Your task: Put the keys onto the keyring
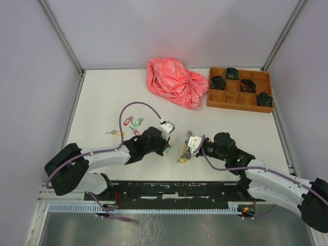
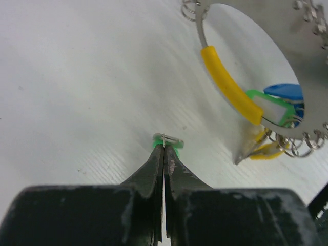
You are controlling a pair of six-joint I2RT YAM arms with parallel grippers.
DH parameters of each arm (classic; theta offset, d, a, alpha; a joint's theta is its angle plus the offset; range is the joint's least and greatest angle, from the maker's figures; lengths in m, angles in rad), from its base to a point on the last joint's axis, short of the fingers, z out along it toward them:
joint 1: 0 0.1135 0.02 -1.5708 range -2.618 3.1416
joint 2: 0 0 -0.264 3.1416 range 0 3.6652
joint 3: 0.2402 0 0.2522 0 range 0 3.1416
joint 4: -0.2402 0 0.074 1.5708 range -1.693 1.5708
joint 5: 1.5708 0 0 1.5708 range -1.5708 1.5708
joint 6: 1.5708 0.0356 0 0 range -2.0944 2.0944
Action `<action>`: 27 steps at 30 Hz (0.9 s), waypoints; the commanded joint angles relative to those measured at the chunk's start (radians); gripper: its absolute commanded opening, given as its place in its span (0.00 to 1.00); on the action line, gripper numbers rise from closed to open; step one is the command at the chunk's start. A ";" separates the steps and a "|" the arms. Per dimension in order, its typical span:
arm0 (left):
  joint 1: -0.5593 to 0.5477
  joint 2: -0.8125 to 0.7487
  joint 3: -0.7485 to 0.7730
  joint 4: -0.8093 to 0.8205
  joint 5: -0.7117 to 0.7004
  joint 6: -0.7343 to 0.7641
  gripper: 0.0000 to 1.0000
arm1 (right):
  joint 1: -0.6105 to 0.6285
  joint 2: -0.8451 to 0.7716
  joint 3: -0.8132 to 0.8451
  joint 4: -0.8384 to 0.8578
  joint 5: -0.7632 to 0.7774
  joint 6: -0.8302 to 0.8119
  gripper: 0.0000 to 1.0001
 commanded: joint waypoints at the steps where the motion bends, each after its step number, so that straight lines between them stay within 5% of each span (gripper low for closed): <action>1: 0.034 0.094 0.066 -0.010 -0.067 -0.049 0.03 | 0.001 -0.008 -0.004 0.097 0.020 0.022 0.01; 5: 0.051 0.153 0.047 0.143 -0.054 -0.024 0.04 | 0.001 -0.009 -0.008 0.099 0.024 0.034 0.01; 17: 0.066 0.059 -0.090 0.449 0.006 0.065 0.34 | 0.000 0.019 -0.027 0.155 0.034 0.079 0.01; 27: 0.087 0.104 -0.298 1.061 0.271 0.110 0.38 | -0.008 0.092 -0.068 0.303 0.010 0.153 0.01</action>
